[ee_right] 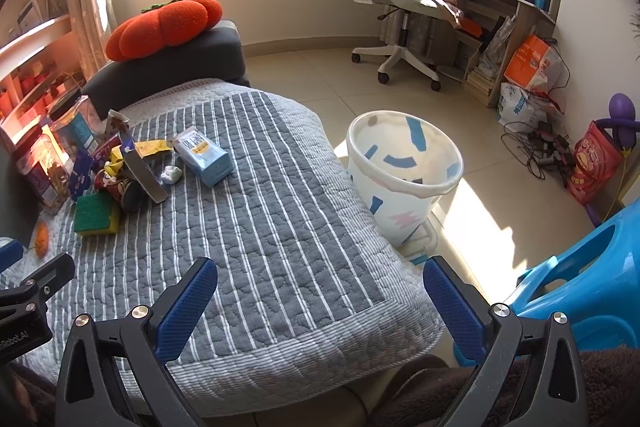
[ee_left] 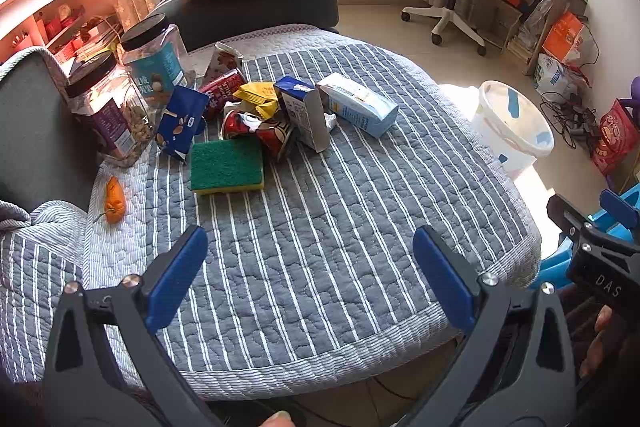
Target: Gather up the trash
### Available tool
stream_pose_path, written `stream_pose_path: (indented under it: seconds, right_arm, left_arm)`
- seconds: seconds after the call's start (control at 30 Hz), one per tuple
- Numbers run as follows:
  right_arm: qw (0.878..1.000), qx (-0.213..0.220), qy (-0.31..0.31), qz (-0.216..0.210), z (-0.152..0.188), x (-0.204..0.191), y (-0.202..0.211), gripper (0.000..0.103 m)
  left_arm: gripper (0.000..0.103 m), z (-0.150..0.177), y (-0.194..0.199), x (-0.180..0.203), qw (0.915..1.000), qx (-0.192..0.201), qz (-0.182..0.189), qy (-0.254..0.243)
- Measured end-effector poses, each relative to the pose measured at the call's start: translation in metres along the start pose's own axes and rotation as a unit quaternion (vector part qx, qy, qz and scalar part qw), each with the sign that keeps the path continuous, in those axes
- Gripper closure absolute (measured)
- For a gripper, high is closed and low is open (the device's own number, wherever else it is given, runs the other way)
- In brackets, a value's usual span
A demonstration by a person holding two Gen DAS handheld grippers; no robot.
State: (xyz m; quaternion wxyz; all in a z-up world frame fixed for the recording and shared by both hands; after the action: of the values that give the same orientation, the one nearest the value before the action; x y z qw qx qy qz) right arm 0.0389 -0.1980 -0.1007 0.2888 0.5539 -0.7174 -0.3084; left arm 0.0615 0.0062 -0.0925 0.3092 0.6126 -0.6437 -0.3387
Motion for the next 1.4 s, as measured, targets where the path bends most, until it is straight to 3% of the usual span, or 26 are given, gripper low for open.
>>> stream_pose_path:
  seconds: [0.53, 0.7, 0.83, 0.97, 1.07, 1.27, 1.33, 1.4]
  right_arm:
    - [1.0, 0.012, 0.013, 0.014, -0.005, -0.001, 0.012, 0.0]
    - [0.999, -0.006, 0.032, -0.007, -0.027, -0.008, 0.018, 0.0]
    - [0.998, -0.031, 0.032, -0.041, -0.053, -0.011, 0.013, 0.0]
    - [0.997, -0.048, 0.046, -0.047, -0.078, -0.015, -0.001, 0.0]
    - [0.995, -0.066, 0.06, -0.055, -0.093, -0.023, -0.015, 0.0]
    - [0.987, -0.109, 0.079, -0.082, -0.104, -0.047, -0.059, 0.0]
    - [0.987, -0.118, 0.073, -0.085, -0.1, -0.048, -0.078, 0.0]
    - [0.981, -0.154, 0.066, -0.093, -0.091, -0.047, -0.097, 0.0]
  left_arm:
    - [0.001, -0.002, 0.001, -0.005, 0.9998, 0.004, -0.017, -0.007]
    - [0.001, -0.016, -0.005, -0.014, 0.9998, -0.016, 0.007, -0.006]
    - [0.001, -0.033, -0.011, -0.033, 0.9995, -0.032, 0.004, -0.001]
    - [0.001, -0.052, -0.016, -0.054, 0.9982, -0.034, 0.023, 0.044]
    - [0.001, -0.061, -0.031, -0.061, 0.9959, -0.059, 0.037, 0.059]
    - [0.006, -0.073, -0.069, -0.064, 0.987, -0.083, 0.088, 0.106]
    - [0.01, -0.084, -0.078, -0.052, 0.9846, -0.082, 0.117, 0.101]
    - [0.01, -0.097, -0.087, -0.035, 0.9868, -0.077, 0.13, 0.058]
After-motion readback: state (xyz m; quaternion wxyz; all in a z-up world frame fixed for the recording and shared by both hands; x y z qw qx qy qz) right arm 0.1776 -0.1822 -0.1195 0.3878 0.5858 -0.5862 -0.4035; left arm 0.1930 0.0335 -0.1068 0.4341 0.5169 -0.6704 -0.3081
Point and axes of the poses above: each gripper's, at about its wrist camera, not at the fingertips, and y roughly against the way its jaws point, x to its right, z to its underside, the point moved 10 cm from there along -y, roughly the way its jaws point, and after that the axes turned 2 degrees about -x, right-handed, at the moved point
